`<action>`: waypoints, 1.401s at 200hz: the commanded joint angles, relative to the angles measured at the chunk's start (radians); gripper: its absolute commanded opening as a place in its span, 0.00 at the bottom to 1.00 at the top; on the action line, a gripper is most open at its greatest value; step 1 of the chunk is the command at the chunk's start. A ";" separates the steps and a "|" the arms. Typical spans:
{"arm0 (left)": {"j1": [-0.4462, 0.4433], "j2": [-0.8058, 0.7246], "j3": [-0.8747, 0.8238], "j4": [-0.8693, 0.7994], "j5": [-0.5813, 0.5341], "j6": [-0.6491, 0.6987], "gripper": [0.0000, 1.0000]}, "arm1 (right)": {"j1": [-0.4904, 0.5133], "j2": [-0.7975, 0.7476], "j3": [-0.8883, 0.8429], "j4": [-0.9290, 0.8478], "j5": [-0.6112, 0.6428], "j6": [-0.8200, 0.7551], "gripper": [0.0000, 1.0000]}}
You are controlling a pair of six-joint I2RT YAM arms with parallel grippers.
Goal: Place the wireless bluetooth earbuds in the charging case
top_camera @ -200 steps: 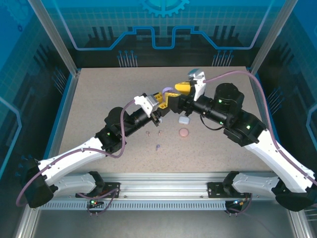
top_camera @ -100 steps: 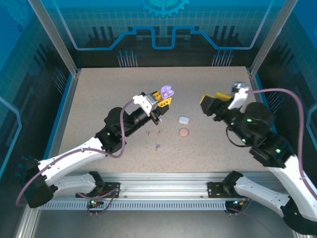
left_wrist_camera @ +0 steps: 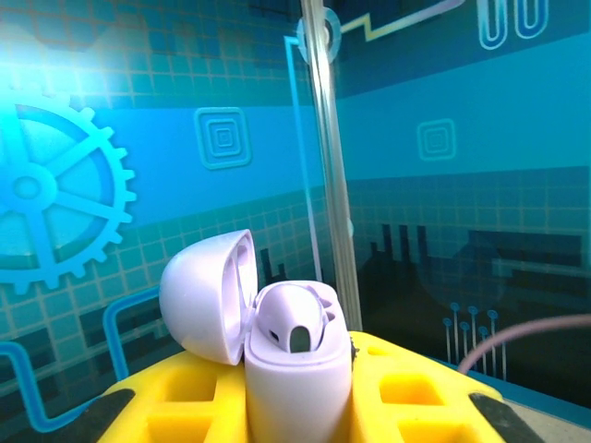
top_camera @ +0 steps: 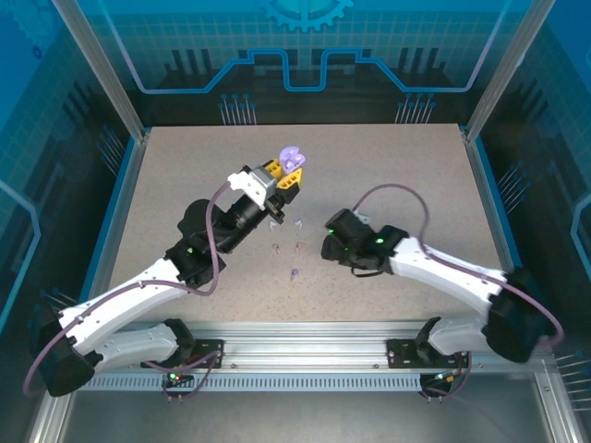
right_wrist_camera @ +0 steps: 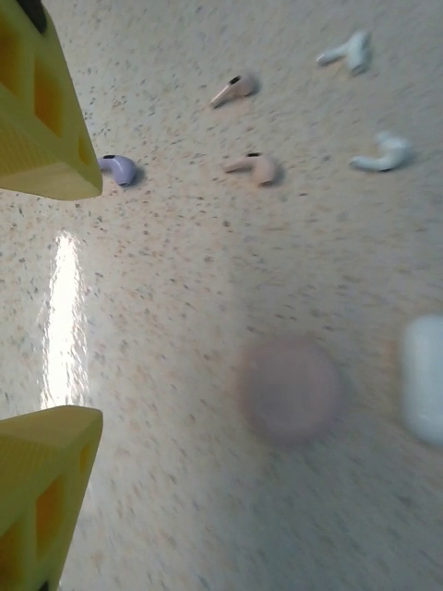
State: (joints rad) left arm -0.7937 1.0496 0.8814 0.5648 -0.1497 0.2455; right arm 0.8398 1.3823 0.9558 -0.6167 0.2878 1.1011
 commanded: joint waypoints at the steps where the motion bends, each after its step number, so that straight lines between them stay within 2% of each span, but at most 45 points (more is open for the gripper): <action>1: 0.015 -0.041 -0.015 0.034 -0.034 0.004 0.00 | 0.067 0.137 0.115 -0.067 0.037 0.179 0.60; 52: 0.063 -0.073 -0.021 0.041 -0.044 -0.010 0.00 | 0.140 0.430 0.292 -0.099 -0.008 0.318 0.56; 112: 0.121 -0.123 -0.048 0.065 -0.033 -0.051 0.00 | 0.177 0.611 0.465 -0.192 -0.014 0.352 0.51; 235: 0.147 -0.141 -0.083 0.075 -0.021 -0.086 0.00 | 0.180 0.714 0.522 -0.207 -0.044 0.353 0.35; 280: 0.148 -0.134 -0.083 0.080 -0.018 -0.090 0.00 | 0.189 0.719 0.532 -0.209 -0.056 0.348 0.35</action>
State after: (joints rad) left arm -0.6563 0.9218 0.8009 0.5896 -0.1684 0.1814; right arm 1.0096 2.0640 1.4685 -0.8211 0.2565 1.4399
